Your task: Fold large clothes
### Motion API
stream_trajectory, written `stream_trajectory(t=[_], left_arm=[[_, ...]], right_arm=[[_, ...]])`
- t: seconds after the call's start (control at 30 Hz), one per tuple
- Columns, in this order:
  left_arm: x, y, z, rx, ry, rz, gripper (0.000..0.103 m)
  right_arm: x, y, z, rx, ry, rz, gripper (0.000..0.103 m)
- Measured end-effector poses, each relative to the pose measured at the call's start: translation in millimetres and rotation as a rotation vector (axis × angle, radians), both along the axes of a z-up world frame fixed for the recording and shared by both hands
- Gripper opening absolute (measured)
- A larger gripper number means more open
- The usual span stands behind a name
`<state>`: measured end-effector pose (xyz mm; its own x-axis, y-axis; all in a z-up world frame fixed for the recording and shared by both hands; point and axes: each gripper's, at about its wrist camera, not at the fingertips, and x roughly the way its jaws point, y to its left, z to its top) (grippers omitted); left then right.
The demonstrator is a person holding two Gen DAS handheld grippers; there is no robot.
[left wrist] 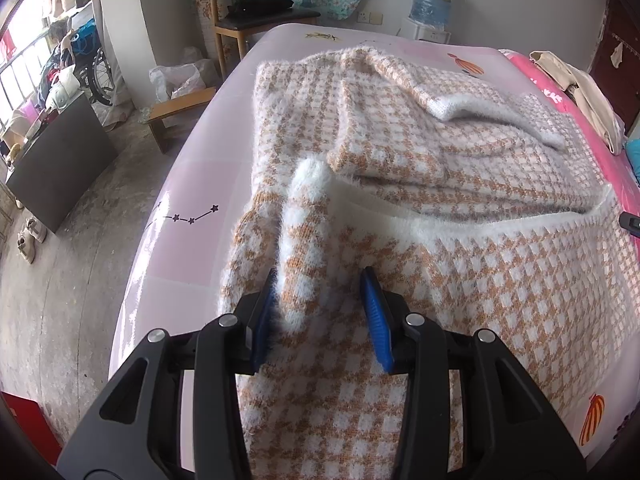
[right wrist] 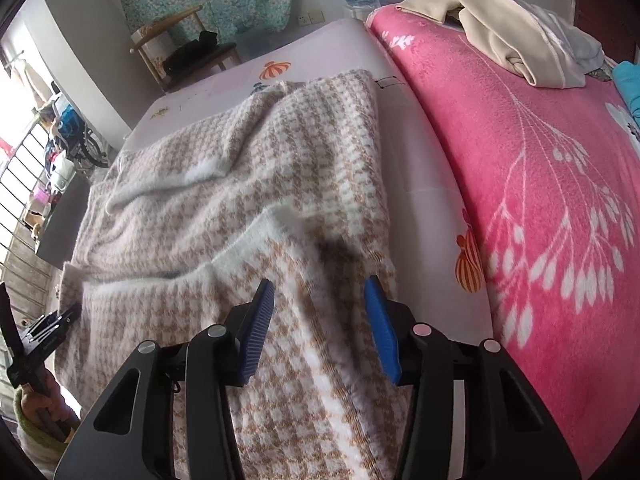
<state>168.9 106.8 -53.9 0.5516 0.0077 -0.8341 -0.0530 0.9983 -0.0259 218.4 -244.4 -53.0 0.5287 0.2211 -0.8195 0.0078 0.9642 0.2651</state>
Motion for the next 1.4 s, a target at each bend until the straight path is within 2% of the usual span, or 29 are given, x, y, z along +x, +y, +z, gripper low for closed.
stream_trajectory(t=[0.1, 0.3, 0.57, 0.97, 1.13, 1.4], left_arm=[[0, 0, 0, 0.001, -0.001, 0.003, 0.04], [0, 0, 0, -0.001, 0.001, 0.002, 0.04], [0, 1, -1, 0.003, 0.003, 0.0, 0.04], [2, 1, 0, 0.003, 0.014, 0.002, 0.04], [3, 2, -1, 0.0, 0.018, -0.002, 0.04], [4, 3, 0, -0.003, 0.024, -0.006, 0.04]], right_arm=[[8, 1, -4, 0.053, 0.006, 0.029, 0.045], [1, -1, -21, 0.123, 0.08, 0.041, 0.04], [-5, 9, -25, 0.045, 0.115, 0.073, 0.031], [2, 40, -23, -0.114, 0.089, 0.097, 0.023], [1, 53, -22, -0.182, 0.087, 0.106, 0.023], [4, 62, -24, -0.235, 0.099, 0.113, 0.023]])
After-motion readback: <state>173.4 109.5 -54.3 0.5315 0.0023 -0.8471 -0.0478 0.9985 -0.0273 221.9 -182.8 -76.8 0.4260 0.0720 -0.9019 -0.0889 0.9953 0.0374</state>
